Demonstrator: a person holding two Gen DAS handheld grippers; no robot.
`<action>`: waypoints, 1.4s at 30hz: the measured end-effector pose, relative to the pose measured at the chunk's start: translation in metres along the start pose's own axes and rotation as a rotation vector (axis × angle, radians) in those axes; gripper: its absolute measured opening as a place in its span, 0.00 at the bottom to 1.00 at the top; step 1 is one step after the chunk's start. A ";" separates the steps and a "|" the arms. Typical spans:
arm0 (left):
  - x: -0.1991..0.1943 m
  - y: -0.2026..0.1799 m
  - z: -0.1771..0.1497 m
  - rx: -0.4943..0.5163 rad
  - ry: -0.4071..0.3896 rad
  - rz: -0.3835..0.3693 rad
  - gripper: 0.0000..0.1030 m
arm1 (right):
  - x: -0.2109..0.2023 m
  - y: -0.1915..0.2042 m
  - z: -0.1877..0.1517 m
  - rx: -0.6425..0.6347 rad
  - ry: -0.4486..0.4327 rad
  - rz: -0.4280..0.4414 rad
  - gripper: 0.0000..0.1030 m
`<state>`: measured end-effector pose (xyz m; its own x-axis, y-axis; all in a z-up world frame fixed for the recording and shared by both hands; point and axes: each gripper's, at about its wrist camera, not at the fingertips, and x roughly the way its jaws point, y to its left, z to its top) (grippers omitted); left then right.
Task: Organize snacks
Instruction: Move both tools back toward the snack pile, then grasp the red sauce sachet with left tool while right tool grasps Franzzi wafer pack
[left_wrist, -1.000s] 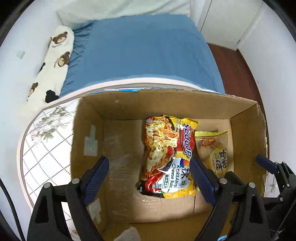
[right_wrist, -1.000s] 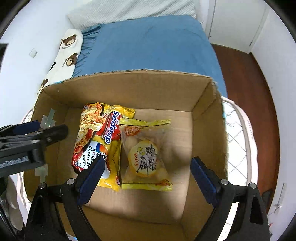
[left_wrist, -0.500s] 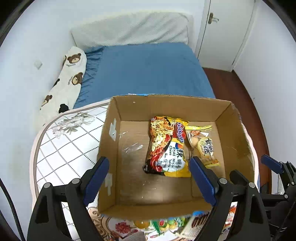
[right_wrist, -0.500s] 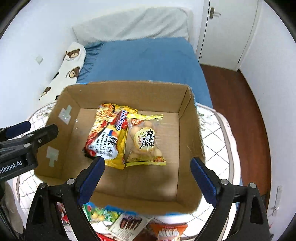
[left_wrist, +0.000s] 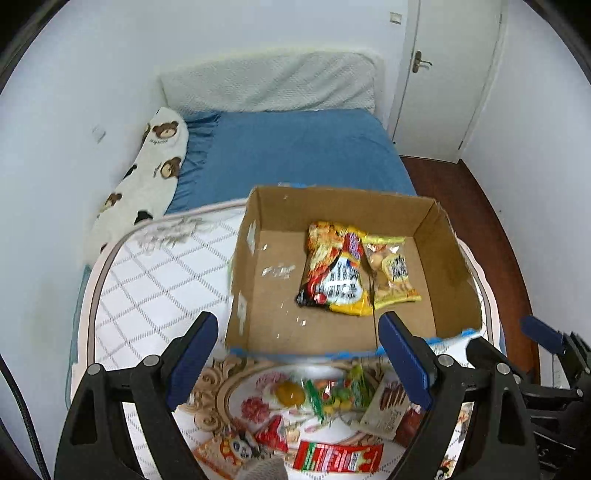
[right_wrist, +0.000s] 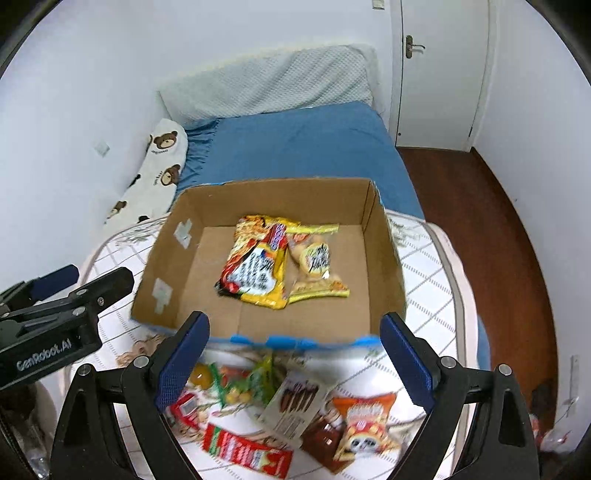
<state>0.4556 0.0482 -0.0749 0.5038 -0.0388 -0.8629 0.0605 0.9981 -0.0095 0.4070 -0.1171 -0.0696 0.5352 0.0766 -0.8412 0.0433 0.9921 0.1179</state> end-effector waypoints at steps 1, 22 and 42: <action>0.002 0.002 -0.006 -0.010 0.014 -0.004 0.86 | -0.001 -0.001 -0.006 0.007 0.007 0.004 0.93; 0.196 0.004 -0.213 -0.765 0.856 -0.315 0.85 | 0.068 -0.091 -0.172 0.278 0.314 -0.023 0.92; 0.163 -0.039 -0.210 0.243 0.569 0.085 0.64 | 0.154 -0.023 -0.138 0.209 0.395 0.095 0.68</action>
<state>0.3545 0.0127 -0.3210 -0.0187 0.1387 -0.9902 0.2687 0.9546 0.1287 0.3720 -0.1148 -0.2749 0.1837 0.2390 -0.9535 0.2003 0.9405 0.2744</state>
